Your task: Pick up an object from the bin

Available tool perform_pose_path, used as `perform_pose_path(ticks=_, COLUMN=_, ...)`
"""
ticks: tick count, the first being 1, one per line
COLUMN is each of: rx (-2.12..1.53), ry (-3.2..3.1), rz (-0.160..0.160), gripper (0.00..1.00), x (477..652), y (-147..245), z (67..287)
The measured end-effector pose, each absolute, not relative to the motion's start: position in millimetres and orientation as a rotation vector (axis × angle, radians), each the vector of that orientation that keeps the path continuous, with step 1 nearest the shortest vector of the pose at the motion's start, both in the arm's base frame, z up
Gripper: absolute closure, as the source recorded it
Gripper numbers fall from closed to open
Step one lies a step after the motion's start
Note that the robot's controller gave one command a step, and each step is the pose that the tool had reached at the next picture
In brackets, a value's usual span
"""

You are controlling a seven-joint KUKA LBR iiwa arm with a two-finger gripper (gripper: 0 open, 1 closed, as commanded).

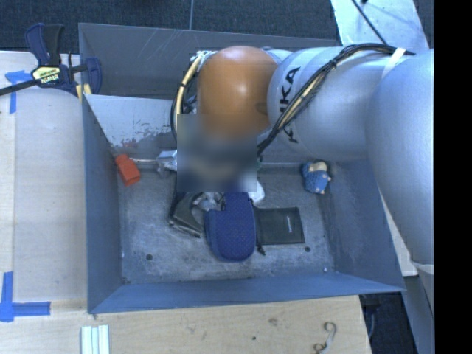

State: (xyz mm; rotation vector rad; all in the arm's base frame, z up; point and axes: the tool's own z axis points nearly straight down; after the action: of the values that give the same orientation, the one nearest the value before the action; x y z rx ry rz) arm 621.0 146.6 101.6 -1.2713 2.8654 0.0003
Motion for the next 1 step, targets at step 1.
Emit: perform_pose_path(ticks=1, rx=-1.81, ry=2.562, rz=-0.001, gripper=0.0, x=627.3, y=142.0, z=101.7)
